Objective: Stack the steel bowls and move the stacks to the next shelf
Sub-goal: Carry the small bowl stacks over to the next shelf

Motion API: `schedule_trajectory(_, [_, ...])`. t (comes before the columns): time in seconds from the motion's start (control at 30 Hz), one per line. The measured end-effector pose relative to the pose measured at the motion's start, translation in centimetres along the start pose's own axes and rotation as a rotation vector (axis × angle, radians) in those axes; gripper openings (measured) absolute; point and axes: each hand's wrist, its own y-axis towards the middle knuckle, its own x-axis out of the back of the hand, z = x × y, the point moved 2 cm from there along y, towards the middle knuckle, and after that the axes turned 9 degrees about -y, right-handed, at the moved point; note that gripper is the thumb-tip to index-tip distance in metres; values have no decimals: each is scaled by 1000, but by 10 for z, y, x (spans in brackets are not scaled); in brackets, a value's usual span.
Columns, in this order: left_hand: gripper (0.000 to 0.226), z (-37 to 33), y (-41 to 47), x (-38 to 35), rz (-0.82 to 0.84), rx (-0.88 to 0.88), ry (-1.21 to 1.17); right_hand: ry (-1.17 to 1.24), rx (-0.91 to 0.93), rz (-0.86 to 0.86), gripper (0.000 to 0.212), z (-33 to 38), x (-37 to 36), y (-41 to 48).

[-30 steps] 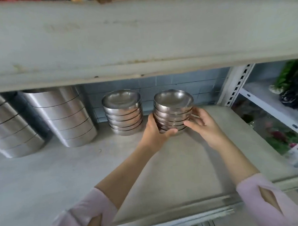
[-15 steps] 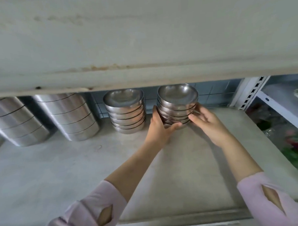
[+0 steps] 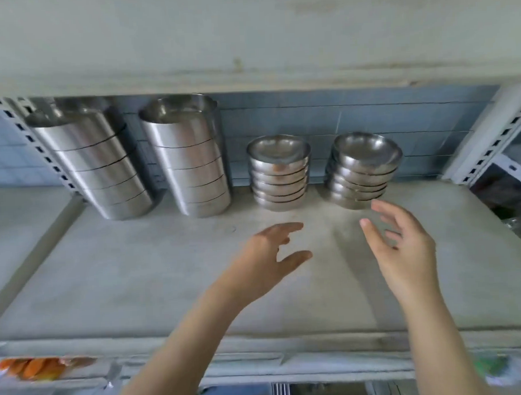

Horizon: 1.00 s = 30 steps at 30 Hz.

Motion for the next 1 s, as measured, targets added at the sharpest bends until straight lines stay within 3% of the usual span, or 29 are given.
schedule_trajectory(0.2, [47,67,-164,142,-299,69,240,-155,379,128,41,120,-98,-100])
schedule_trajectory(0.4, [42,124,-340,264,-649,291,280,-37,635,247,47,242,-222,-200])
schedule_trajectory(0.7, [42,193,-486,389,-980,452,303,151,797,482,48,399,-368,-289])
schedule_trajectory(1.0, [52,303,-500,540,-1026,513,265,384,698,612,45,527,-523,-305])
